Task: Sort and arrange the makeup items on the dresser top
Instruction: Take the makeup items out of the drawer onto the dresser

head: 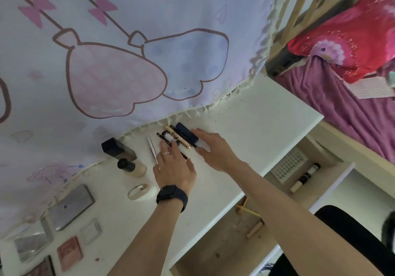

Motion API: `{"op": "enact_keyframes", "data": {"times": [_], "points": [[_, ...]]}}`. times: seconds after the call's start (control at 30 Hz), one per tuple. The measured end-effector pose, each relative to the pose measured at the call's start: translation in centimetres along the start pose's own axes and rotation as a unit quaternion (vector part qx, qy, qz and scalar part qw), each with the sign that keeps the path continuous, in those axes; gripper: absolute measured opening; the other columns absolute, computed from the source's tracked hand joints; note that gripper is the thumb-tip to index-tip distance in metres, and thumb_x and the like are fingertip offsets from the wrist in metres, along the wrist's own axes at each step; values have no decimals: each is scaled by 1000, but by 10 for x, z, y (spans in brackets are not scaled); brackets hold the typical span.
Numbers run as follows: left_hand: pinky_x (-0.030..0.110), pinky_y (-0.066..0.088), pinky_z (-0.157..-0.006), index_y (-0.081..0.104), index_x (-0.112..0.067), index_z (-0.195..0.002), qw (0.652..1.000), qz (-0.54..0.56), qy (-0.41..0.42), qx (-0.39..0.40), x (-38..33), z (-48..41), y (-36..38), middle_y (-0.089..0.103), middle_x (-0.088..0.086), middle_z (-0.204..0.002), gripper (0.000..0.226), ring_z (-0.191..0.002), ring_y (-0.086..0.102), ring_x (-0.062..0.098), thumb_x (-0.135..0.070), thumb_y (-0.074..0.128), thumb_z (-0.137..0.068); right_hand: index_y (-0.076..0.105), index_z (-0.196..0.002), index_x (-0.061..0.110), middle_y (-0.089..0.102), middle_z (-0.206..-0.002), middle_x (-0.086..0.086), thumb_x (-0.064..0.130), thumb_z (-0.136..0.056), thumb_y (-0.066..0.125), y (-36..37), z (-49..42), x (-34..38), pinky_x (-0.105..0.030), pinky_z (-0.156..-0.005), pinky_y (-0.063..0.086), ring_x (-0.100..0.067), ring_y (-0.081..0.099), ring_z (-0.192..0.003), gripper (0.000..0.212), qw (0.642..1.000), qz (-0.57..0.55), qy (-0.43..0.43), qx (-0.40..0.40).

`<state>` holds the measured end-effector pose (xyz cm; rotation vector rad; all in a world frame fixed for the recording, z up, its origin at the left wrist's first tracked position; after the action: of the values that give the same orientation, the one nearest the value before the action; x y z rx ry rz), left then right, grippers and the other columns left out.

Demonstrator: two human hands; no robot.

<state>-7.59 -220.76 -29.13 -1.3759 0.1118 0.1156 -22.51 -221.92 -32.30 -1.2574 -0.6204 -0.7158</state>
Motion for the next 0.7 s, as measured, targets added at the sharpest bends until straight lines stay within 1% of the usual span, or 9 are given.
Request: {"op": "enact_keyframes", "data": {"times": [0.1, 0.2, 0.23, 0.3, 0.37, 0.43, 0.5, 0.57, 0.7], "points": [[44, 41, -107, 35, -22, -148, 999, 15, 26, -9, -4, 11, -3, 17, 9, -162, 66, -143, 29, 28, -38, 61, -90, 39, -151, 40, 40, -157, 13, 19, -102, 54, -7, 22, -5, -12, -110, 23, -8, 39, -141, 55, 994, -92, 41, -30], [44, 39, -109, 43, -21, -143, 994, 44, 96, -10, -14, 30, 1, 22, 11, -161, 58, -141, 32, 30, -30, 63, -90, 49, -141, 47, 57, -134, 27, 23, -100, 58, -17, 65, -15, -3, -98, 39, 11, 52, -121, 48, 976, -184, 92, -76], [45, 40, -110, 45, -20, -142, 990, 56, 125, -9, -19, 37, 4, 23, 11, -161, 56, -141, 32, 31, -28, 63, -90, 53, -134, 49, 61, -126, 30, 25, -99, 60, -20, 84, -20, -4, -94, 45, 12, 57, -114, 43, 964, -221, 111, -101], [44, 41, -111, 49, -19, -140, 978, 73, 194, -9, -32, 54, 12, 28, 12, -159, 55, -141, 35, 32, -23, 67, -88, 61, -122, 47, 69, -114, 27, 30, -95, 64, -25, 125, -36, -12, -88, 52, 5, 65, -105, 32, 932, -274, 157, -178], [42, 42, -110, 49, -18, -139, 961, 82, 266, -6, -49, 66, 21, 32, 12, -158, 56, -140, 38, 31, -23, 69, -87, 65, -115, 42, 72, -107, 20, 33, -94, 65, -29, 165, -57, -25, -90, 55, -1, 68, -101, 23, 890, -293, 226, -265], [43, 40, -112, 47, -17, -141, 941, 82, 328, 11, -70, 71, 32, 32, 11, -158, 57, -141, 36, 31, -25, 66, -88, 65, -113, 36, 71, -107, 18, 31, -96, 64, -35, 191, -82, -30, -93, 54, 0, 66, -103, 18, 850, -293, 303, -316], [50, 33, -116, 42, -16, -146, 919, 53, 389, 37, -94, 72, 45, 27, 10, -161, 59, -146, 30, 31, -28, 61, -92, 59, -119, 31, 66, -114, 16, 32, -97, 64, -44, 202, -105, -24, -84, 51, -6, 63, -105, 22, 832, -277, 362, -315], [55, 25, -119, 35, -16, -152, 907, 19, 418, 54, -115, 67, 59, 21, 9, -163, 61, -150, 22, 30, -31, 54, -96, 51, -133, 24, 61, -120, 9, 36, -96, 63, -53, 196, -128, -24, -75, 46, -12, 58, -103, 40, 828, -265, 409, -278], [52, 13, -123, 13, -24, -159, 913, -32, 401, 63, -125, 51, 85, 5, 1, -167, 60, -154, 3, 22, -40, 27, -103, 30, -149, 9, 54, -131, -8, 38, -95, 62, -60, 156, -163, -34, -81, 46, -25, 55, -106, 69, 839, -240, 440, -211]]}}
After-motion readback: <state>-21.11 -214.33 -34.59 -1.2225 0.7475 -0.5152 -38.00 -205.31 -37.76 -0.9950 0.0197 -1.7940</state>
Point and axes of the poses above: each hand's wrist, its own z-axis away from the middle knuckle, its own y-axis out of the palm, x = y × z, the point moved 1 cm from there along -z, towards the middle knuckle
